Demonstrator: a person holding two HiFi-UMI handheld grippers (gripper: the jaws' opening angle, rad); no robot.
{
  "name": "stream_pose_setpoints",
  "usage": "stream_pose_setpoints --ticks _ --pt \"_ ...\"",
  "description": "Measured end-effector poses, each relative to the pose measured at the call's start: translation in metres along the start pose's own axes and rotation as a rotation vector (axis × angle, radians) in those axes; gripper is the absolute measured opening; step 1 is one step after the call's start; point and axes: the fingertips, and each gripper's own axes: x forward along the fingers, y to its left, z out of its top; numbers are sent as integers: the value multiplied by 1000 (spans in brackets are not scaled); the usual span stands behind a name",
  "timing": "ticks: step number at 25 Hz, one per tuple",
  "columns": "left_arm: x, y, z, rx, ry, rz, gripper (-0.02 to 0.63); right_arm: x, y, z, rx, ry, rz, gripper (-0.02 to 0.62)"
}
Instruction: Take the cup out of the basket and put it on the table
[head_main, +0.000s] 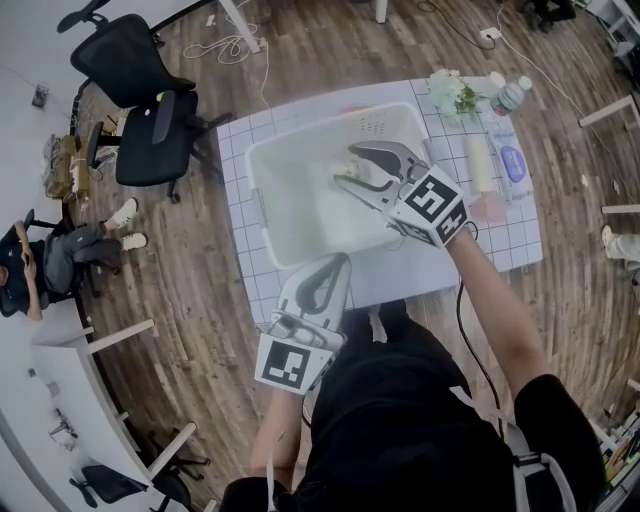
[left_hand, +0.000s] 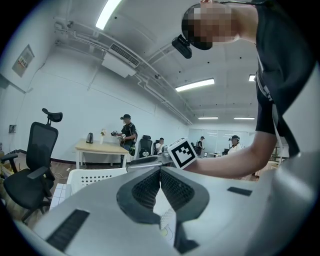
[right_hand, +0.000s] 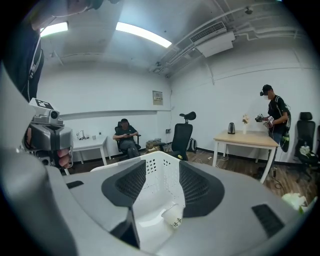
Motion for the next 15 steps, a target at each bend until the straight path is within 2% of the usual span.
stream_pose_setpoints --ticks 10,15 --pt "2 5 -4 -17 10 12 11 36 -26 -33 10 86 27 222" --pt "1 11 -10 7 42 28 11 48 -32 -54 9 131 38 230"
